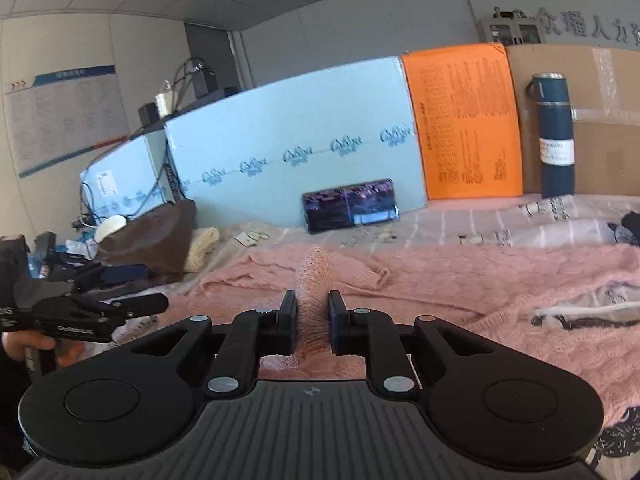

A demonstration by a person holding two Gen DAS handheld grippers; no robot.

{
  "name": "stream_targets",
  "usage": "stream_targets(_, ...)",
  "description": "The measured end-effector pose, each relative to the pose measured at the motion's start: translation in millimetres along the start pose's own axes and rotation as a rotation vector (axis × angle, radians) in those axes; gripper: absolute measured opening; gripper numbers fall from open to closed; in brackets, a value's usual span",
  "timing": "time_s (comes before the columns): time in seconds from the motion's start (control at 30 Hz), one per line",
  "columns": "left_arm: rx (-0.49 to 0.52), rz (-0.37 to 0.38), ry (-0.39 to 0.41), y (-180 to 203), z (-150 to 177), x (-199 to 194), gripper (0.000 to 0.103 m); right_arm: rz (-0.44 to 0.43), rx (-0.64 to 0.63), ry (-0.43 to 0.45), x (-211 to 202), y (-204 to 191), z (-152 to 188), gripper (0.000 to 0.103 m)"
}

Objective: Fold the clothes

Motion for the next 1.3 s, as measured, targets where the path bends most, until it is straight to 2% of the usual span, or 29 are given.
stream_targets(0.07, 0.054, 0.026, -0.036, 12.6, 1.6, 10.0, 0.095, 0.069, -0.043, -0.012, 11.1, 4.6, 10.4, 0.015)
stream_targets(0.1, 0.071, 0.025, -0.068, 15.9, 4.8, 15.8, 0.095, 0.099, -0.062, -0.014, 14.7, 6.7, 14.2, 0.019)
stream_targets(0.17, 0.109, -0.003, -0.125, 19.8, 12.1, 24.2, 0.095, 0.160, -0.098, -0.017, 21.4, 10.8, 21.3, 0.033)
stream_targets(0.2, 0.120, -0.015, -0.140, 20.3, 14.6, 25.7, 0.095, 0.186, -0.119, -0.022, 23.4, 13.0, 23.8, 0.043)
stream_targets(0.23, 0.130, -0.027, -0.155, 20.8, 17.1, 27.3, 0.095, 0.211, -0.141, -0.027, 25.3, 15.1, 26.1, 0.047)
stream_targets(0.27, 0.124, -0.029, -0.160, 19.3, 17.9, 27.1, 0.095, 0.231, -0.158, -0.032, 26.3, 18.1, 28.9, 0.050)
stream_targets(0.3, 0.119, -0.032, -0.166, 17.9, 18.6, 26.9, 0.095, 0.244, -0.165, -0.040, 27.7, 20.4, 29.9, 0.056)
stream_targets(0.33, 0.111, -0.037, -0.154, 16.4, 18.0, 24.9, 0.095, 0.248, -0.161, -0.047, 28.7, 22.9, 30.0, 0.064)
stream_targets(0.37, 0.098, -0.041, -0.129, 14.7, 15.2, 21.8, 0.095, 0.250, -0.155, -0.053, 29.6, 25.4, 30.0, 0.068)
stream_targets(0.47, 0.059, -0.081, -0.093, 5.7, 7.5, 18.7, 0.095, 0.230, -0.153, -0.061, 29.7, 26.3, 32.0, 0.072)
stream_targets(0.57, 0.097, -0.179, -0.204, -1.8, 17.0, 33.8, 0.095, 0.243, -0.183, -0.089, 35.0, 24.3, 33.9, 0.077)
stream_targets(0.63, 0.109, -0.181, -0.249, -2.2, 28.2, 39.7, 0.095, 0.274, -0.212, -0.126, 40.6, 24.1, 36.9, 0.079)
stream_targets(0.73, 0.104, -0.184, -0.223, -3.7, 25.9, 36.1, 0.095, 0.276, -0.203, -0.159, 45.7, 29.1, 39.6, 0.082)
stream_targets(0.83, 0.115, -0.177, -0.139, -1.0, 18.6, 22.9, 0.095, 0.250, -0.163, -0.152, 42.8, 34.8, 37.2, 0.082)
stream_targets(0.93, 0.166, -0.149, 0.003, 7.7, 9.5, 2.0, 0.095, 0.202, -0.154, -0.096, 29.0, 37.7, 32.1, 0.084)
stream_targets(1.03, 0.234, -0.126, 0.057, 17.0, 4.8, -9.7, 0.095, 0.142, -0.195, -0.009, 6.6, 40.1, 26.4, 0.094)
stream_targets(1.13, 0.309, -0.067, 0.053, 27.3, 5.2, -18.1, 0.095, 0.111, -0.276, 0.037, -17.7, 47.0, 22.0, 0.099)
stream_targets(1.17, 0.331, -0.023, 0.037, 31.2, 6.4, -19.6, 0.095, 0.107, -0.303, 0.038, -24.6, 50.6, 21.9, 0.099)
stream_targets(1.23, 0.377, 0.072, -0.015, 38.5, 10.0, -21.8, 0.095, 0.114, -0.347, 0.004, -36.4, 62.8, 24.0, 0.099)
stream_targets(1.3, 0.428, 0.112, -0.067, 45.8, 14.7, -21.8, 0.095, 0.127, -0.390, -0.037, -47.3, 74.7, 27.3, 0.099)
Point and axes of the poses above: each gripper's, at about its wrist camera, not at the fingertips, and x roughly the way its jaws point, y to its right, z to its underside, the point moved 5 cm from there along x, roughly the way its jaws point, and after that the axes turned 5 degrees about x, right-handed, at the moved point
